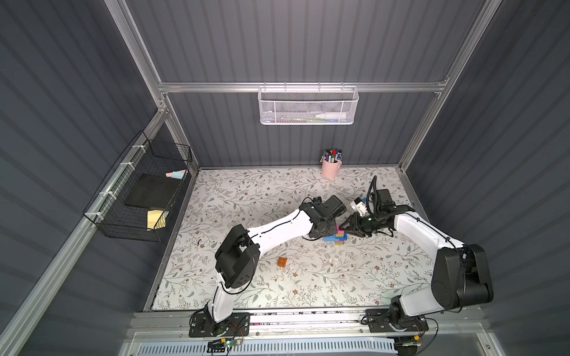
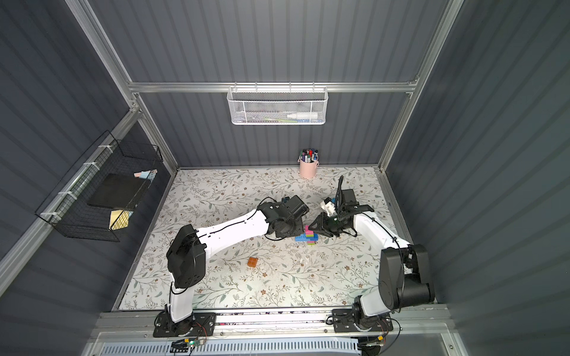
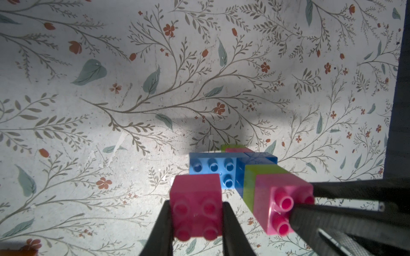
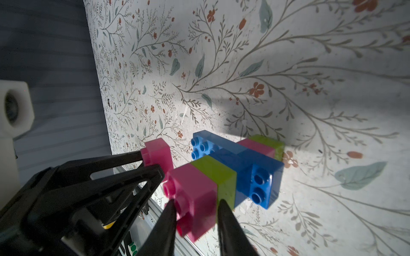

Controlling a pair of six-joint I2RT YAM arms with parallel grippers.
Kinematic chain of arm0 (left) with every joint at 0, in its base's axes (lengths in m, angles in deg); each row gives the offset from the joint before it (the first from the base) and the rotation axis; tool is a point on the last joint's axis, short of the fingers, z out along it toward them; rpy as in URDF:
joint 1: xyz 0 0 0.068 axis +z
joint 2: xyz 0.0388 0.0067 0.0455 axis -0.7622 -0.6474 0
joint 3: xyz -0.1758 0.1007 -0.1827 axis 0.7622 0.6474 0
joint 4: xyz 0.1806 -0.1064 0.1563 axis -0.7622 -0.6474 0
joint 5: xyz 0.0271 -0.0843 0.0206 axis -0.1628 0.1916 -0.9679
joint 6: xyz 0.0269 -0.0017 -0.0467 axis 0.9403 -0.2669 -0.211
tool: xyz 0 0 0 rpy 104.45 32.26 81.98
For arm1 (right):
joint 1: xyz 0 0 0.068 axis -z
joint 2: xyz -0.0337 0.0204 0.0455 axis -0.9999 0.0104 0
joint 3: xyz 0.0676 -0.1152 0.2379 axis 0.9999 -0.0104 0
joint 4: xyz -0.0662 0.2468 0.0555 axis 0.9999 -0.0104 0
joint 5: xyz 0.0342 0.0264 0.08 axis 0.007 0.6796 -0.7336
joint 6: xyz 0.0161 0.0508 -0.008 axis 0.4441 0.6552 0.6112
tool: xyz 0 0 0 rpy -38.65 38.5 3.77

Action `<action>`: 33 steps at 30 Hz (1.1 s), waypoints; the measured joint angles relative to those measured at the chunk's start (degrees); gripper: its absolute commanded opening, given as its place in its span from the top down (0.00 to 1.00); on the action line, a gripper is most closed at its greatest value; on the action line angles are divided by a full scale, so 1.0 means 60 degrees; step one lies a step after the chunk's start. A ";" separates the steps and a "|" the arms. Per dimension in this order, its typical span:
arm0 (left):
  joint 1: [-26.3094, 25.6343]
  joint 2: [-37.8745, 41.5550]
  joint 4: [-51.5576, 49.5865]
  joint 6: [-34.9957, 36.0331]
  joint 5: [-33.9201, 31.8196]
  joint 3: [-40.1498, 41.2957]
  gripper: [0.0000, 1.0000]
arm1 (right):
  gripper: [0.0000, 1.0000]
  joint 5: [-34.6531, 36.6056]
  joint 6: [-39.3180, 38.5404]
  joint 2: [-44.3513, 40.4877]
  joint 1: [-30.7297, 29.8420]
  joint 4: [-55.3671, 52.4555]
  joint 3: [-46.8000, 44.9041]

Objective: Assemble the number 4 with lego
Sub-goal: Assemble the lego brick with the lego brick.

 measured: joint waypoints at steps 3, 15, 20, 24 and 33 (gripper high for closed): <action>0.0000 0.0000 0.0000 0.0000 0.0004 0.0000 0.88 | 0.67 0.0029 0.0004 -0.0138 0.0000 0.0073 -0.0131; 0.0000 -0.0066 -0.0138 0.0004 0.0208 -0.0237 0.88 | 0.68 0.0415 -0.0040 -0.0317 0.0076 -0.0029 -0.0153; 0.0000 -0.0138 -0.0142 0.0007 0.0372 -0.0306 0.88 | 0.68 0.0444 -0.0040 -0.0339 0.0171 0.0015 -0.0197; -0.0007 -0.0353 -0.0284 0.0015 0.0423 -0.0528 0.89 | 0.68 0.0477 -0.0044 -0.0433 0.0200 0.0025 -0.0266; -0.0076 -0.0929 -0.0583 0.0193 0.0517 -0.1166 0.89 | 0.68 0.0525 -0.0113 -0.0444 0.0200 0.0018 -0.0266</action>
